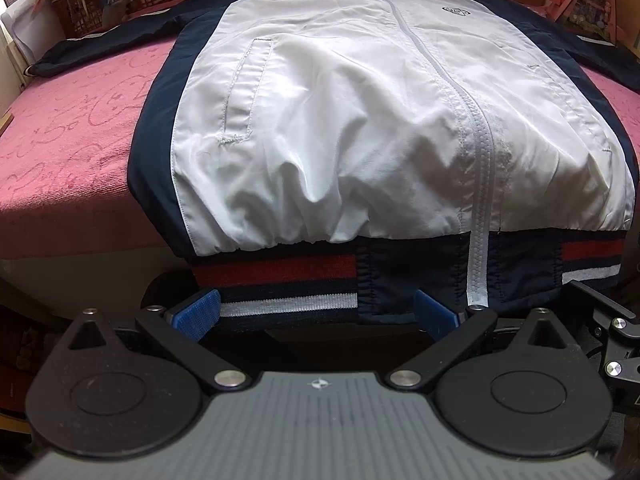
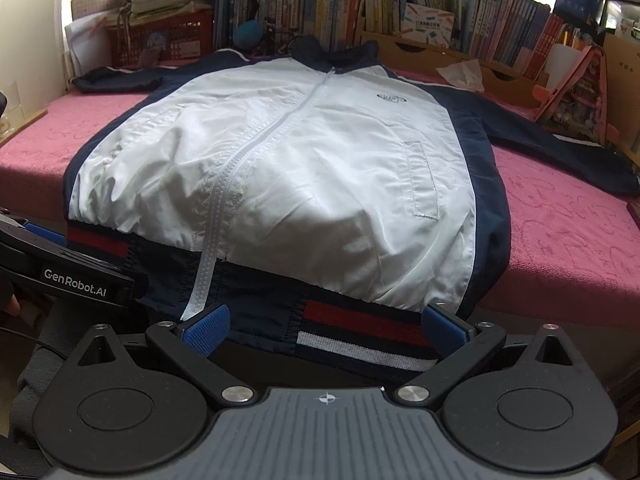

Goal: Fold clothes
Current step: 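Pull the held hem band toward both tools to straighten the body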

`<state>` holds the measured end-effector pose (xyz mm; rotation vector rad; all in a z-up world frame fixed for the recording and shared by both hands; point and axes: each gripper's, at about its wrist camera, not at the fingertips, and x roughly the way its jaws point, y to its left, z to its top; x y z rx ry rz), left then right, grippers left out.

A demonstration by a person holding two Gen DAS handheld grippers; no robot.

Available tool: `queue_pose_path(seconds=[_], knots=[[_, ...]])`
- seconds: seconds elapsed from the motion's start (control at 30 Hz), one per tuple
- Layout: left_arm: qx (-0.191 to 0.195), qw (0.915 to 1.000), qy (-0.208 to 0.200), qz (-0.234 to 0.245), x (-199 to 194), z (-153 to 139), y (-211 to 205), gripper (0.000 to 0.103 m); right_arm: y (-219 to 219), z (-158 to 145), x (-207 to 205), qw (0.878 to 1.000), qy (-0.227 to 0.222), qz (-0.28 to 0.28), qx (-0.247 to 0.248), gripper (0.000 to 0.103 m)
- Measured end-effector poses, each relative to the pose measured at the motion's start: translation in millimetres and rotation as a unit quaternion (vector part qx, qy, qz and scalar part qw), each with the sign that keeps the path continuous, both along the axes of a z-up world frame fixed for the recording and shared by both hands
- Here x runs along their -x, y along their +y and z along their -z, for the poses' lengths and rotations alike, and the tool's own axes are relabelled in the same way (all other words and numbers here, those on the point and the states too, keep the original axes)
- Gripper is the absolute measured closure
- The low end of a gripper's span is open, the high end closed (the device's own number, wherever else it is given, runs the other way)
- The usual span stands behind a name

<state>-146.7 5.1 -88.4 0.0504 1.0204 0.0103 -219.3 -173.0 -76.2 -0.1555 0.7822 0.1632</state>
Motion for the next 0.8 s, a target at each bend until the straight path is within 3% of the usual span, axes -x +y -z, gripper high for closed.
queue_pose_path(seconds=[0.8], knots=[[-0.006, 1.0, 0.008, -0.001, -10, 2, -5, 0.0, -16, 2, -13, 0.999, 0.029, 0.04, -0.011, 0.0]])
